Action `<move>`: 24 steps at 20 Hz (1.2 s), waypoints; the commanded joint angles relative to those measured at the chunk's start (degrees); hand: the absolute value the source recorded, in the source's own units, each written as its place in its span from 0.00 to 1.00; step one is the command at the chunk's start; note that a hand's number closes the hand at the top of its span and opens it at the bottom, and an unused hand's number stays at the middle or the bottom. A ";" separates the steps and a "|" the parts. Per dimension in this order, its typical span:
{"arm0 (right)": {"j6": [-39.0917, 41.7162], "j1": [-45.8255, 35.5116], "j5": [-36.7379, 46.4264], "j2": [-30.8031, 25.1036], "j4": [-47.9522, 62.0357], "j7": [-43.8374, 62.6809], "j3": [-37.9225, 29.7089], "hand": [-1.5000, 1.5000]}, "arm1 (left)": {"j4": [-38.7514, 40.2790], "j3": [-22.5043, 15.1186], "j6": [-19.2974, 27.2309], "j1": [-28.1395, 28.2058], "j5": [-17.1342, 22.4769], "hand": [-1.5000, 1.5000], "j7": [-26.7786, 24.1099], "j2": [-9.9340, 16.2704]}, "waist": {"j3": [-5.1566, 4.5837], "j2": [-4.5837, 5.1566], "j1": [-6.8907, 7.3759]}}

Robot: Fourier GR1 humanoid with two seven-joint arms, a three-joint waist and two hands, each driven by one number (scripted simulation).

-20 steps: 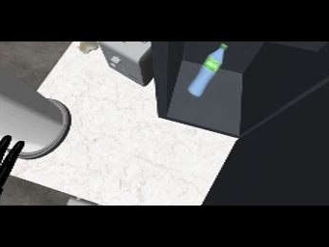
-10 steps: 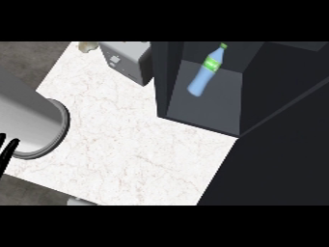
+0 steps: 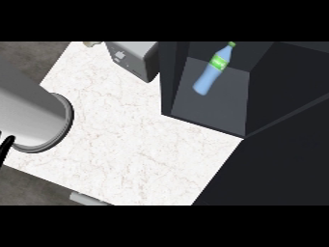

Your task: Pick up the bottled water, place it into the cabinet and close the cabinet

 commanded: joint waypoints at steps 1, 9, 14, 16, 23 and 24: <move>-0.92 -0.84 -4.60 3.00 3.79 4.39 6.78 1.00 | -0.18 0.60 -0.63 -0.56 0.25 0.00 -0.02 0.42 | 0.31 0.94 1.29; -3.78 -4.00 -4.71 5.07 5.13 6.33 1.10 1.00 | 1.33 0.99 -1.87 -0.53 0.89 0.00 0.33 0.80 | 0.34 0.55 -0.10; -4.33 -11.10 -2.52 5.25 8.38 12.11 -1.78 1.00 | 1.18 1.24 -1.67 -0.51 0.80 0.00 0.13 0.62 | 0.40 -0.19 0.26; -4.67 -14.52 -2.21 6.33 10.48 14.22 -2.03 1.00 | 1.79 1.21 -1.57 -0.99 1.05 0.00 0.34 0.44 | 0.37 0.05 0.00; -8.16 -26.08 -3.07 12.57 20.66 22.13 -3.94 1.00 | 2.36 1.25 -1.92 -1.18 1.42 0.00 0.50 0.24 | 0.70 -0.31 -0.52; -8.85 -27.37 -3.03 13.71 23.06 23.01 -4.23 1.00 | 2.96 1.52 -2.35 -0.85 1.64 0.00 0.33 0.26 | 0.77 -0.36 -0.68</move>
